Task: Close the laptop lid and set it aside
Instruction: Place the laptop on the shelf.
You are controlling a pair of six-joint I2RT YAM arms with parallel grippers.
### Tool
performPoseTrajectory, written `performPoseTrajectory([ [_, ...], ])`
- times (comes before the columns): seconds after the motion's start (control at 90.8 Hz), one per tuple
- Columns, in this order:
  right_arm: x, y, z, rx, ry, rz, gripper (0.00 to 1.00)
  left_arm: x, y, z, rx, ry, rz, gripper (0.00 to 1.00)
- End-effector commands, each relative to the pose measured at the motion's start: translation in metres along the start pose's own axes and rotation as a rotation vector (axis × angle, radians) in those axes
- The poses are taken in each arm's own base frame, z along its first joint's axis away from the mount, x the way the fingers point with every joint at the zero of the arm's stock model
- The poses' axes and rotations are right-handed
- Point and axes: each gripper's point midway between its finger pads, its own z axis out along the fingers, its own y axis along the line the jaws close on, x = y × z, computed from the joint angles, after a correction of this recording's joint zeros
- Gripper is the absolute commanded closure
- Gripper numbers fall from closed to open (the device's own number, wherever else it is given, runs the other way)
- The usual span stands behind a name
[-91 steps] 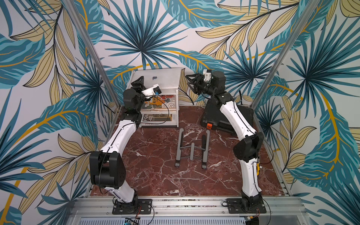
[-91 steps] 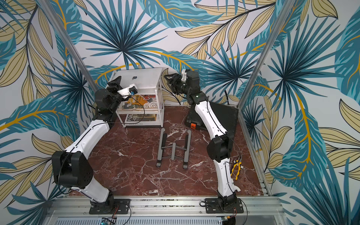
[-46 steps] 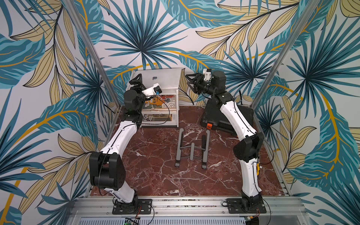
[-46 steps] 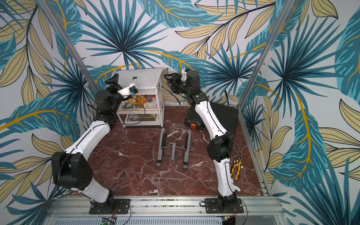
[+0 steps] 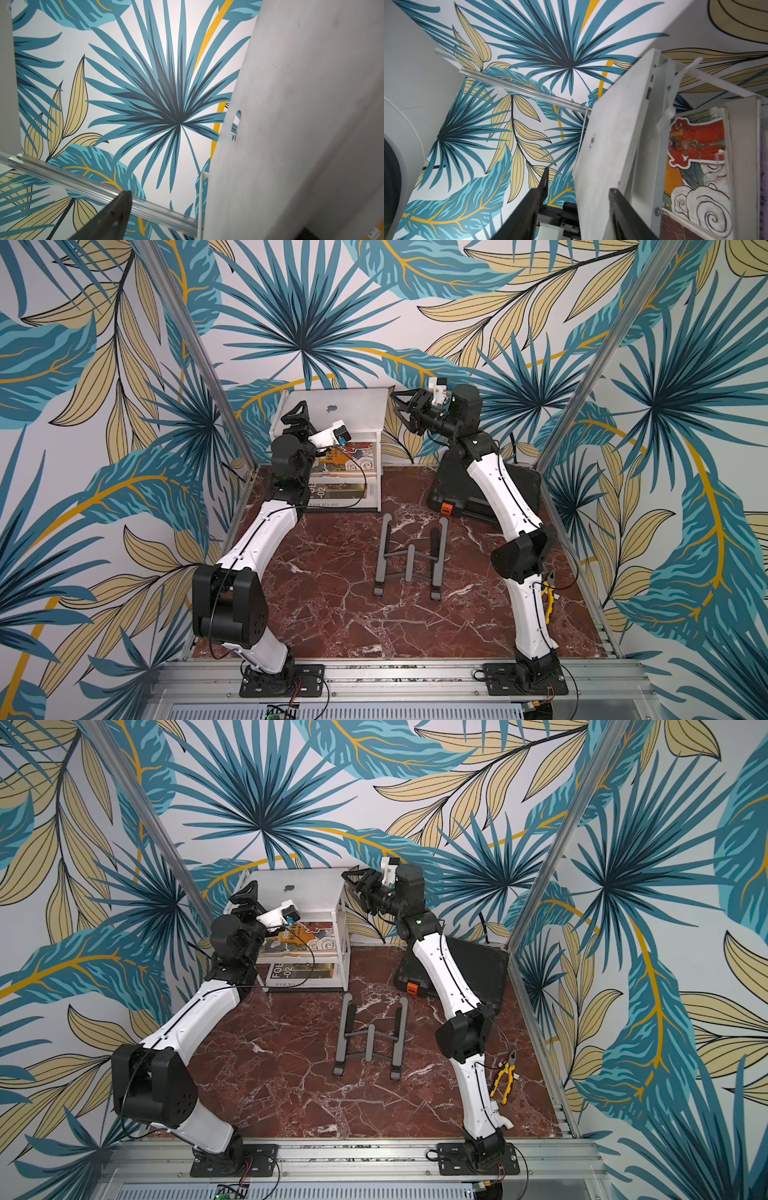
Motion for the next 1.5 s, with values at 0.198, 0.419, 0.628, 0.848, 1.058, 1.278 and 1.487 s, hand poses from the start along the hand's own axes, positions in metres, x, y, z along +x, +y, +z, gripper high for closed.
performPoseTrajectory([
  [0.198, 0.008, -0.033, 0.003, 0.096, 0.035, -0.006, 0.43, 0.001, -0.073, 0.004, 0.18, 0.033, 0.015, 0.05],
  [0.419, 0.004, -0.032, 0.009, 0.065, 0.023, -0.004, 0.47, 0.001, -0.077, 0.001, 0.181, 0.031, 0.021, 0.05],
  [0.628, 0.002, -0.028, 0.013, 0.036, 0.019, -0.011, 0.49, -0.002, -0.079, 0.002, 0.182, 0.024, 0.024, 0.05],
  [0.848, -0.004, -0.027, 0.022, -0.016, -0.007, -0.014, 0.5, -0.003, -0.081, 0.002, 0.183, 0.025, 0.027, 0.04],
  [1.058, -0.003, -0.021, 0.024, -0.038, -0.017, -0.029, 0.58, -0.005, -0.082, 0.002, 0.184, 0.02, 0.034, 0.04],
  [1.278, -0.004, -0.028, 0.029, -0.033, -0.028, -0.016, 0.62, -0.007, -0.087, 0.002, 0.189, 0.014, 0.045, 0.03],
  [1.487, -0.005, -0.025, 0.03, -0.037, -0.047, -0.02, 0.68, -0.012, -0.089, 0.002, 0.189, 0.005, 0.051, 0.03],
])
